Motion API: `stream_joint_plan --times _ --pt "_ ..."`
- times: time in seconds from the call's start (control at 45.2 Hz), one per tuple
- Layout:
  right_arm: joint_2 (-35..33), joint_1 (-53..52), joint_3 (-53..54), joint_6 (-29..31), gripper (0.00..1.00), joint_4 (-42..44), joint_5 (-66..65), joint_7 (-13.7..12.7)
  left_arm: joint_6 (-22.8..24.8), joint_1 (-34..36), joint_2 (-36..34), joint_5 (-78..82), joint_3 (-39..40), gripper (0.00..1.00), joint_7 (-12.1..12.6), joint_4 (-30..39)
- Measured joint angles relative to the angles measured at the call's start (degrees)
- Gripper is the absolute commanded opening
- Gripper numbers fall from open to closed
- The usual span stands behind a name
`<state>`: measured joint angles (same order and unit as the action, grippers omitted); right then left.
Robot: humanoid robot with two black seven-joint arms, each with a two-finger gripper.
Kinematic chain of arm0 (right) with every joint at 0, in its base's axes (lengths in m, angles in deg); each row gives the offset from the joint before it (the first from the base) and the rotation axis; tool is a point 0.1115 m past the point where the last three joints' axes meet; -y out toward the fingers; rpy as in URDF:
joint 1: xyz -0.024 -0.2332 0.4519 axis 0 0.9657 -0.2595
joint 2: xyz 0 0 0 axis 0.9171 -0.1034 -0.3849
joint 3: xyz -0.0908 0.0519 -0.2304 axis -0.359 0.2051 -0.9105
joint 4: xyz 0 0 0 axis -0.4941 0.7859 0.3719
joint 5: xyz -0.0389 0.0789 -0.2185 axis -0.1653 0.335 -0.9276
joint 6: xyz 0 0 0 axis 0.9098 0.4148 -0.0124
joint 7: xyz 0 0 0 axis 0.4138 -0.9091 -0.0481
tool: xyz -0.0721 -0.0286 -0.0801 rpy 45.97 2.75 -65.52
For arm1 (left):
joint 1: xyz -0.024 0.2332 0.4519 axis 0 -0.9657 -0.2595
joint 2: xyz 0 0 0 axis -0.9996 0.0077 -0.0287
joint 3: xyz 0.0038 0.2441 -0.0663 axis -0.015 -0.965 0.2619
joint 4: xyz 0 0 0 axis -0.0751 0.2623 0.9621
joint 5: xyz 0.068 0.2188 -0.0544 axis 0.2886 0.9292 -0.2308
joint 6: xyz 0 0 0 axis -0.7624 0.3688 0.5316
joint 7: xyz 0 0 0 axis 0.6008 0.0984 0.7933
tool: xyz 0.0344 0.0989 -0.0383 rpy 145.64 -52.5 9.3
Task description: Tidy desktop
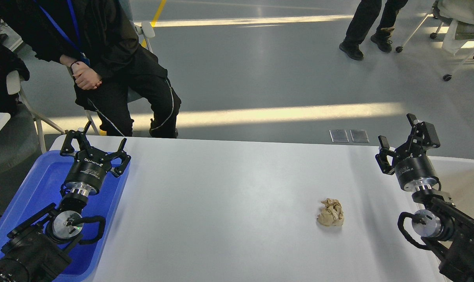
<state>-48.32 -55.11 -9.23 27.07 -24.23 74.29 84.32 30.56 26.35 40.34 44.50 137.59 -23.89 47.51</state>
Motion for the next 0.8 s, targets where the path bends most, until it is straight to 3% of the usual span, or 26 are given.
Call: stream_joint_plan --times 0.796 --pt "-0.28 0.09 -0.16 0.21 1.00 0.01 0.00 0.06 0.00 0.15 0.00 0.09 -0.07 1.00 0.01 0.00"
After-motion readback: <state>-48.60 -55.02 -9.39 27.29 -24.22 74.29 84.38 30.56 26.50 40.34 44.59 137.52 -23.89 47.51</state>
